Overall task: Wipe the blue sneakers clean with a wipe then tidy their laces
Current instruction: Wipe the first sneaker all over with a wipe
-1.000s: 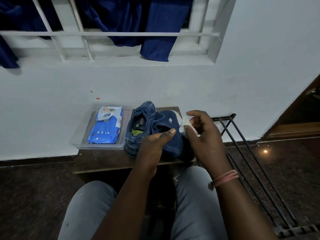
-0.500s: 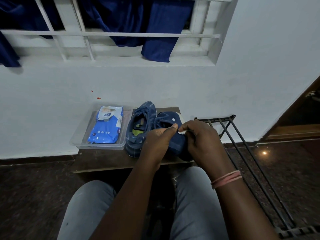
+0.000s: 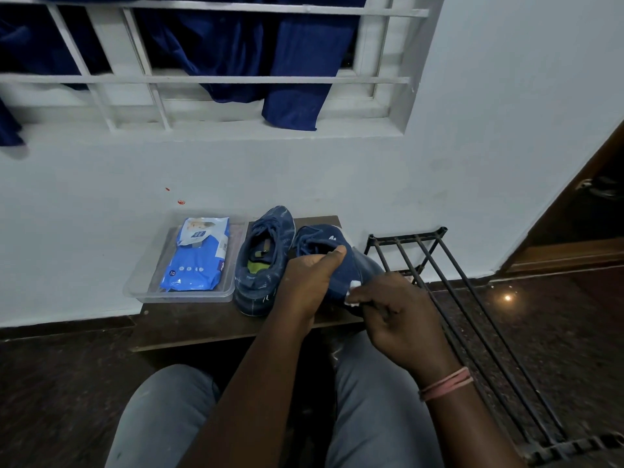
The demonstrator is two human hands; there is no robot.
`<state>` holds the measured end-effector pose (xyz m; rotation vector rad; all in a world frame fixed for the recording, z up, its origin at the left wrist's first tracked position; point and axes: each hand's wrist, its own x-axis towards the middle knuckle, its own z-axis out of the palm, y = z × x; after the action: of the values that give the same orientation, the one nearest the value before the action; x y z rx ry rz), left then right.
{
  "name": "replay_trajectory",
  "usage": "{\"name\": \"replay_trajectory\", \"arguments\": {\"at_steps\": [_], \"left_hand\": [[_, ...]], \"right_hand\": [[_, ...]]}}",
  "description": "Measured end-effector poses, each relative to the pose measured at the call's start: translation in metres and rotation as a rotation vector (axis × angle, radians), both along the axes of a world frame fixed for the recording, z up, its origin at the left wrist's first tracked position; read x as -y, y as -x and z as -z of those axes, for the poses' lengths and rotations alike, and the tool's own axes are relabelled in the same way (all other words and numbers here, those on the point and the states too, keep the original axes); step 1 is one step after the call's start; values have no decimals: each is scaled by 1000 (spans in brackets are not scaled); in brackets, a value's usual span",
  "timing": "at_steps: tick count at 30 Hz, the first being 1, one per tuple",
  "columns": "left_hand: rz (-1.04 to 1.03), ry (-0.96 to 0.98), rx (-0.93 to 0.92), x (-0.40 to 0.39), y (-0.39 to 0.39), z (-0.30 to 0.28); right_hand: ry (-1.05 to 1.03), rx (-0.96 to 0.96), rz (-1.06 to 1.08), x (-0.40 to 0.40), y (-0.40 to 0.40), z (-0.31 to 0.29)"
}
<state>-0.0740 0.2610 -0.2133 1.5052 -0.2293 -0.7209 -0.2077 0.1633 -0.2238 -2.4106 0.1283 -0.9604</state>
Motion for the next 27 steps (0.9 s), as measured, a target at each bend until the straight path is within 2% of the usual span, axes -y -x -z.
{"name": "replay_trajectory", "arguments": {"at_steps": [4, 7, 10, 12, 14, 17, 20, 24, 27], "left_hand": [[-69, 52, -6, -6, -2, -2], [-130, 88, -34, -13, -10, -3], [-130, 99, -60, -17, -12, -1], [-124, 108, -70, -19, -8, 1], [-117, 125, -80, -22, -5, 1], [-84, 136, -63, -26, -5, 2], [-24, 115, -34, -30, -4, 2], [88, 13, 46, -46, -9, 8], [163, -139, 179, -57, -15, 19]], "right_hand": [[-315, 206, 154, 10, 2, -2], [-475, 264, 292, 14, -3, -3], [-339, 229, 269, 5, -9, -3], [-195, 195, 193, -4, -10, 1], [-145, 173, 101, -8, -10, 7], [-356, 172, 16, -7, -6, 15], [-562, 210, 60, -4, -4, 15], [-700, 255, 113, -7, -12, 16], [-801, 200, 154, -13, -21, 34]]}}
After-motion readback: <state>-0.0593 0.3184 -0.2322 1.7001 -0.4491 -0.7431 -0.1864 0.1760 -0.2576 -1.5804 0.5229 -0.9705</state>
